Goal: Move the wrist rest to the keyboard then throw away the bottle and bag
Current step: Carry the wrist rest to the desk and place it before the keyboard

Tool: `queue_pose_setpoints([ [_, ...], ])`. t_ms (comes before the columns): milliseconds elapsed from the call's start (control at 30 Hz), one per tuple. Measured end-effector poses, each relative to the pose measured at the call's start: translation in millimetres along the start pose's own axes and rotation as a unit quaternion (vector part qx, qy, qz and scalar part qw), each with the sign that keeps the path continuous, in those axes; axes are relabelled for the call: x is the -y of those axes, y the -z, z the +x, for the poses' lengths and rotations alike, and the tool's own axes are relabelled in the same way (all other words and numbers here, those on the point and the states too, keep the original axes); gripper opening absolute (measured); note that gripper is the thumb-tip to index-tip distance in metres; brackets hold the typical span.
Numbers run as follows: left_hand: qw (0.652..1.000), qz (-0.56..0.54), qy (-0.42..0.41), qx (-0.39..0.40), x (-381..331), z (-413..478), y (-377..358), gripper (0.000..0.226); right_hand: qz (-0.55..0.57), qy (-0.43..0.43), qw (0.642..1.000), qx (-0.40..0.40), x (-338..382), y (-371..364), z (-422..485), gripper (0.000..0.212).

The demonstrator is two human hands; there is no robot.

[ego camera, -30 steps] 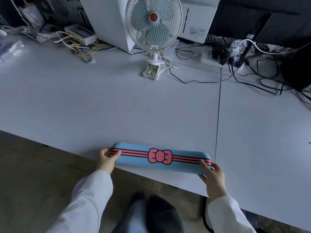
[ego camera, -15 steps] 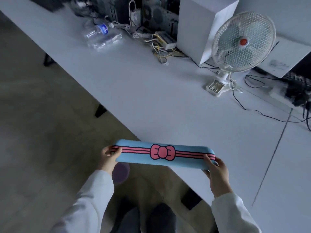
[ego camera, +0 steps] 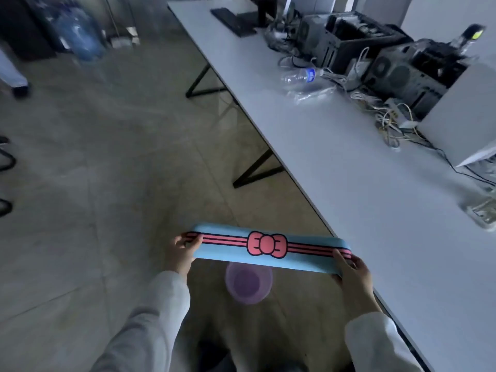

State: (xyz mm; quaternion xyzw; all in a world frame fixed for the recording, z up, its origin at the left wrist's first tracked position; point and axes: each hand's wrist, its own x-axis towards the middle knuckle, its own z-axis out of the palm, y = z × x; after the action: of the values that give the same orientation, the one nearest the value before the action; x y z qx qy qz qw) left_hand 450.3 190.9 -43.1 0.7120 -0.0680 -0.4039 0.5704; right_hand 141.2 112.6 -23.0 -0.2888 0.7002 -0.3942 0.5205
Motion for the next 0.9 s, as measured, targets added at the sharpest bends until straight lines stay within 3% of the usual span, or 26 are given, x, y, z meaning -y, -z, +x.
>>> queue_pose_setpoints([
  [233, 0.997, -0.030, -0.025, -0.060, -30, 37, 104, 0.011, 0.015, -0.006, 0.998, 0.060, 8, -118, -35, 0.035],
  [433, 0.994, -0.015, -0.046, -0.093, -52, 70, 146, 0.005, -0.006, 0.017, 0.994, 0.110, 24, -194, -38, 0.024],
  [900, 0.989, -0.033, -0.029, -0.138, -140, 233, 159, 0.007, -0.011, 0.017, 0.987, 0.162, 85, -375, 38, 0.021],
])
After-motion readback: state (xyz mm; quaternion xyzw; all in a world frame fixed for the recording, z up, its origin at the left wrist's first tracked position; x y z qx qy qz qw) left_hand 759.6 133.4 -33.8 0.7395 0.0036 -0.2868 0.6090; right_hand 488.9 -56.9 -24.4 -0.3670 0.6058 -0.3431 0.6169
